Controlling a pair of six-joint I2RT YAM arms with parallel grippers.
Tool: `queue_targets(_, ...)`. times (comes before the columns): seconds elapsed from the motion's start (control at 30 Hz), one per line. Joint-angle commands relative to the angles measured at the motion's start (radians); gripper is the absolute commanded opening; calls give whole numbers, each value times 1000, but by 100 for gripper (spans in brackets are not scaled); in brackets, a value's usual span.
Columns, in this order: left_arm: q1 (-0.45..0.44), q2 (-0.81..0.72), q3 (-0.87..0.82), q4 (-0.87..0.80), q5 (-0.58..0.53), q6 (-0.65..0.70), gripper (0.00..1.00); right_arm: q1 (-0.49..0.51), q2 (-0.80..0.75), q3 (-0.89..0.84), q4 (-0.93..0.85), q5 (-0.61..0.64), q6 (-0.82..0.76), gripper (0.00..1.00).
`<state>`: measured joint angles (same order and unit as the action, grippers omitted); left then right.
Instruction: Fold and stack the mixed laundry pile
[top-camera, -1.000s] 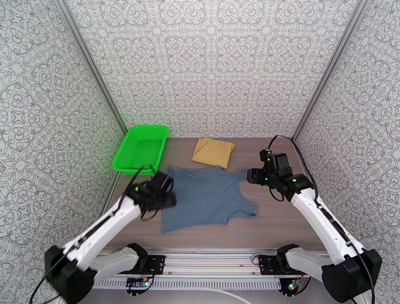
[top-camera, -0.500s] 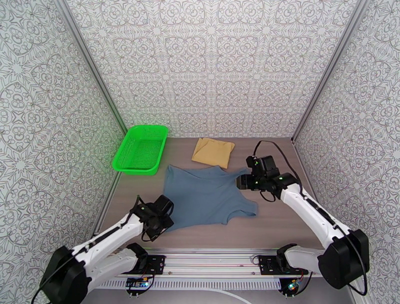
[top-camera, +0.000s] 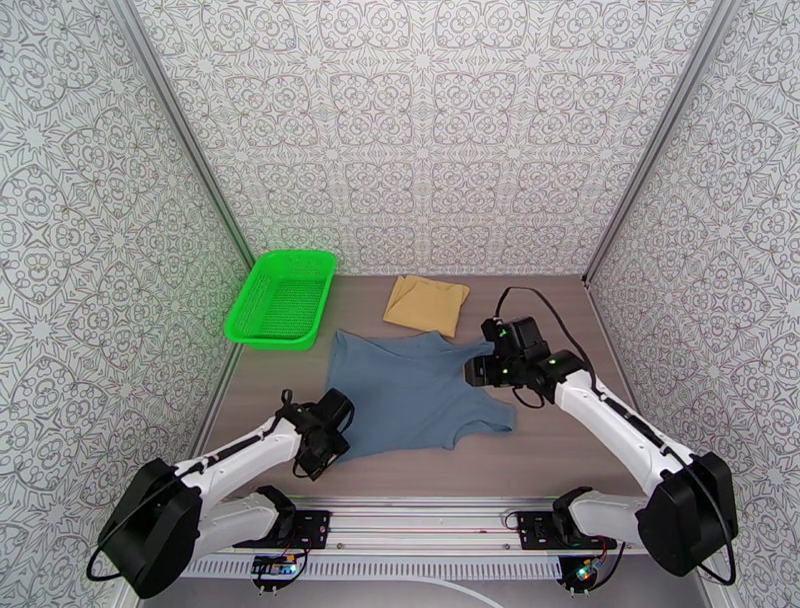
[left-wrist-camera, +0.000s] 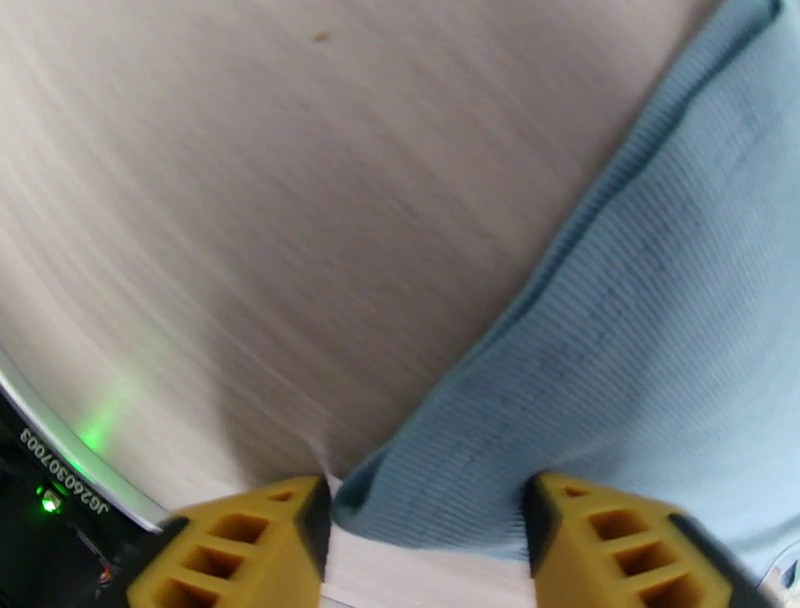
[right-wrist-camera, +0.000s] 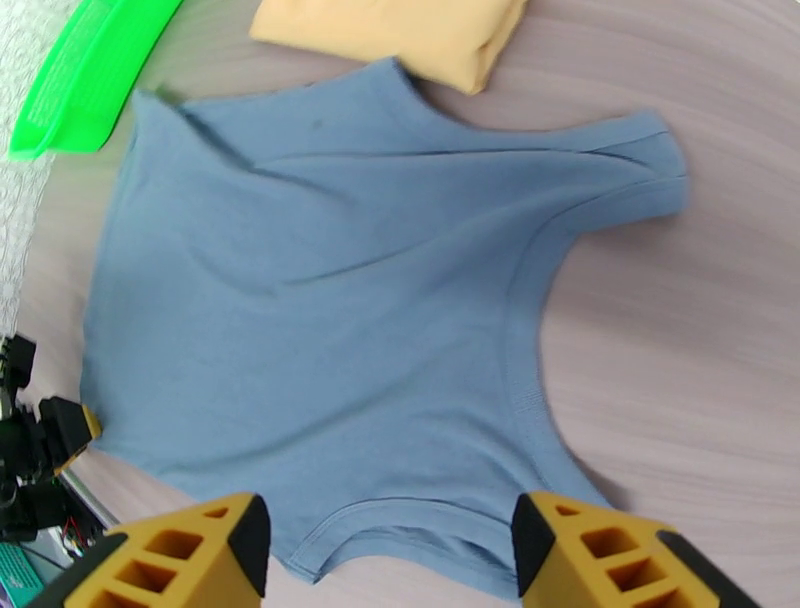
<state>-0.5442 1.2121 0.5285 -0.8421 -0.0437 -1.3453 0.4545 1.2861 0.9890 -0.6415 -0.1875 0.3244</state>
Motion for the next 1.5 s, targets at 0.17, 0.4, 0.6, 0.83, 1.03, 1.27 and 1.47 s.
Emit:
queue_targets(0.17, 136, 65, -48, 172, -12, 174, 0, 244, 9, -91, -47, 30, 17, 66)
queue_targets(0.4, 209, -43, -66, 138, -2, 242, 0, 464, 90, -145, 28, 53, 35, 56)
queue_targets(0.6, 259, -117, -92, 128, 24, 280, 0, 583, 216, -92, 23, 148, 9, 53)
queue_targets(0.83, 310, -169, -108, 119, 47, 321, 0, 624, 314, -47, 25, 219, 4, 51)
queue_targets(1.03, 328, -183, -120, 129, 63, 335, 0, 643, 371, -15, 21, 273, 11, 46)
queue_targets(1.27, 337, -183, -126, 137, 78, 343, 0, 650, 422, -13, 13, 292, 10, 18)
queue_targets(1.47, 349, -221, -97, 59, 87, 365, 0, 681, 386, -39, -47, 282, 18, 0)
